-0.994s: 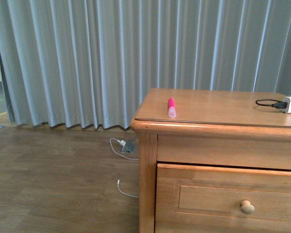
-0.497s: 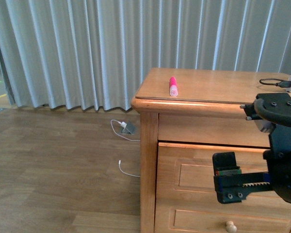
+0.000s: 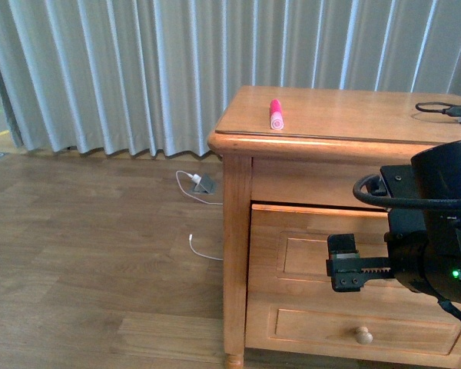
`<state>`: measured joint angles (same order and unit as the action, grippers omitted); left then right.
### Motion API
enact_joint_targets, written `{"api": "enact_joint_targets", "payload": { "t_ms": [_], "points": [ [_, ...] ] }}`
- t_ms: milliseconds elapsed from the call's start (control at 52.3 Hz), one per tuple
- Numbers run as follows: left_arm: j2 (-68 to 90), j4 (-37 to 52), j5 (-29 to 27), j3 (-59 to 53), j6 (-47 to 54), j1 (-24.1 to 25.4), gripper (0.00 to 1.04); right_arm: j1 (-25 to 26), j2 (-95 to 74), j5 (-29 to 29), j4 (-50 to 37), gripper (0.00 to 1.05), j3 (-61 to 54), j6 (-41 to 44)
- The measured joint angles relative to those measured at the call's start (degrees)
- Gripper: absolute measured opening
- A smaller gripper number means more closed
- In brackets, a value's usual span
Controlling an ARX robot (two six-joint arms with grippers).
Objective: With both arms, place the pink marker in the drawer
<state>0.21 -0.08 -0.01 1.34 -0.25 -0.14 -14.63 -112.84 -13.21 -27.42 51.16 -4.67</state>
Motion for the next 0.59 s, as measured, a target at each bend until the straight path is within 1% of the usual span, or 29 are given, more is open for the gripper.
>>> {"api": "enact_joint_targets", "payload": {
  "t_ms": [593],
  "points": [
    [0.0, 0.0, 0.0, 0.0, 0.0, 0.0, 0.99, 2.36, -6.01, -1.18, 0.15, 0.96, 4.24, 0.63]
  ]
}}
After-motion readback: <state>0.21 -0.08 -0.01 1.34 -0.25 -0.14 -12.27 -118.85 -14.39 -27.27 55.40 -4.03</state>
